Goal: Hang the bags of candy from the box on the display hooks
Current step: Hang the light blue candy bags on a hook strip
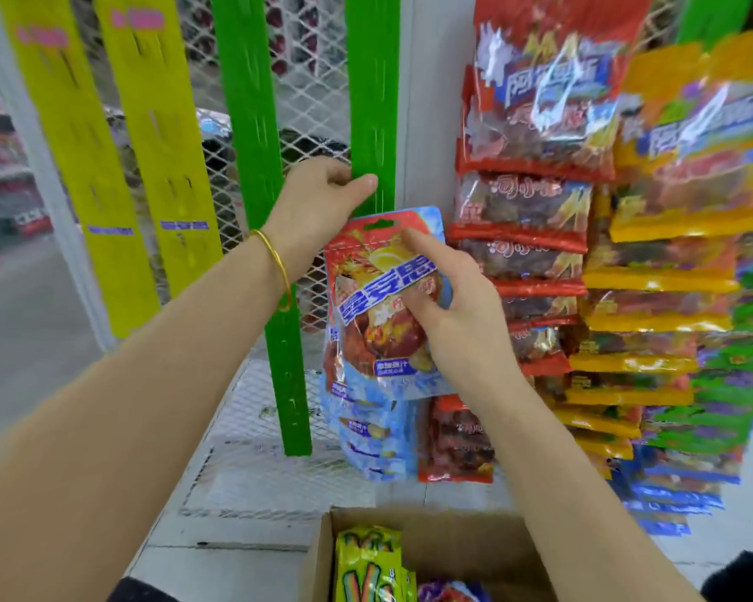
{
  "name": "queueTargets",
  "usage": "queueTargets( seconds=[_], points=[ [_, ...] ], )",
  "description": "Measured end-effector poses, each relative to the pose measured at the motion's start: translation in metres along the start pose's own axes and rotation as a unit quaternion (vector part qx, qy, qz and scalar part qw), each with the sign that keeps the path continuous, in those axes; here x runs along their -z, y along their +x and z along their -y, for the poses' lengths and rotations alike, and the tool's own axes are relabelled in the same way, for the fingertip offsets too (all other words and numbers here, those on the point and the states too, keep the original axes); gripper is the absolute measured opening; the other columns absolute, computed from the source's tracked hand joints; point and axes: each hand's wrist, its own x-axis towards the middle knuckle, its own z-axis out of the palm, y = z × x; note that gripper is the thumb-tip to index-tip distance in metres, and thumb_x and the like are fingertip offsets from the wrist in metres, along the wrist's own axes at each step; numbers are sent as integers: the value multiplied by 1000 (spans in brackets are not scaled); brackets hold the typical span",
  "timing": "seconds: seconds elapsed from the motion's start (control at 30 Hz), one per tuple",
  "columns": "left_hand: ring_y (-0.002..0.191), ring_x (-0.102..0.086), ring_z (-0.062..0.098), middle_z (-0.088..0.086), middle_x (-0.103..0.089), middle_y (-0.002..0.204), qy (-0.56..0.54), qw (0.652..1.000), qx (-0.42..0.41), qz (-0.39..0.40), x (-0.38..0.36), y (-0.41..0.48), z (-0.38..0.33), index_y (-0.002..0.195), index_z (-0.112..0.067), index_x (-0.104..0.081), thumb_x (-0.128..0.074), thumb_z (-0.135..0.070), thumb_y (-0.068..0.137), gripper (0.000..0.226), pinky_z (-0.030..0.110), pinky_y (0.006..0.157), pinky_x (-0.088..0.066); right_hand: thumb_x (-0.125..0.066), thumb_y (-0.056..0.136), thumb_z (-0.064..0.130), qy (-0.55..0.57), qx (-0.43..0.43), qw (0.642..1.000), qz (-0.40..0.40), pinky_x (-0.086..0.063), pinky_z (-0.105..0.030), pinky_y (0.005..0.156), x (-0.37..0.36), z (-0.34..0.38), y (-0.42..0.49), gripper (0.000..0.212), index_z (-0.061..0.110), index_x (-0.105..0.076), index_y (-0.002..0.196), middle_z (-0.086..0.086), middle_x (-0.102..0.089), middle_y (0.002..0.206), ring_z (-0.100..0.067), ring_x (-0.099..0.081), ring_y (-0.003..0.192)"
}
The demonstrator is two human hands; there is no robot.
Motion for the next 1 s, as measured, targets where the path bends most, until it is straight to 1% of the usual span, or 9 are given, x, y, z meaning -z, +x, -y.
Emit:
queueTargets(
  seconds=[0.07,0.1,0.2,0.3,0.37,0.5,0.7,0.9,1.0],
  points=[
    [64,-45,14,12,-52,74,-35,999,8,-14,1,2,-1,80,1,-62,-61,-28,88,29,26,57,-34,-52,85,-8,-32,26,999,-22,-31,-2,90,-6,3,10,55,16,-47,135,-2,-49,108,3,-45,97],
    [59,-46,14,11,-53,70,-50,998,14,-21,1,3,-2,80,1,-64,-63,-28,86,30,25,56,-36,-51,85,-9,-44,34,998,-29,-29,1,87,-8,4,14,57,17,-45,136,-3,-47,106,9,-42,88],
    [44,-49,4,-1,-57,55,-75,996,40,-17,4,5,-3,64,-13,-61,-67,-29,82,25,17,50,-41,-46,86,-10,-58,33,997,-28,-29,2,82,-12,8,23,62,20,-40,140,-1,-40,104,11,-41,85],
    [38,-51,-1,-9,-58,44,-104,992,72,-9,7,6,-7,64,-15,-62,-69,-27,81,22,10,43,-39,-44,88,-8,-56,18,998,-11,-32,-4,83,-13,9,24,63,23,-36,142,2,-38,104,2,-41,81],
    [40,-54,0,-9,-61,47,-119,988,95,-4,8,7,-9,68,-14,-64,-69,-28,80,19,11,47,-42,-44,90,-6,-52,3,999,3,-33,-6,84,-12,8,26,61,23,-34,143,2,-38,106,0,-41,84],
    [47,-58,4,-3,-64,63,-131,985,113,9,8,8,-10,84,-11,-65,-68,-30,80,20,19,58,-48,-43,91,-4,-54,-21,998,31,-27,7,78,-10,7,30,62,24,-30,145,0,-38,109,9,-41,86],
    [44,-57,4,-5,-60,54,-115,991,72,18,9,5,-12,65,-17,-59,-65,-24,83,20,13,48,-47,-43,89,-5,-63,-14,997,53,-24,10,71,-9,12,35,65,23,-28,145,-1,-37,106,9,-39,82],
    [41,-56,0,-9,-62,50,-138,988,66,11,8,-3,-11,72,-16,-62,-63,-25,86,17,12,43,-45,-43,90,-5,-54,-27,995,74,-25,10,72,-12,0,20,66,25,-26,146,-4,-42,113,25,-35,85],
    [44,-57,0,-3,-64,65,-127,990,56,1,7,-7,-8,76,-14,-64,-63,-28,86,17,12,46,-47,-45,91,-3,-62,-25,996,67,-24,10,77,-13,-11,14,66,27,-25,146,-6,-44,117,30,-31,87]
  ],
)
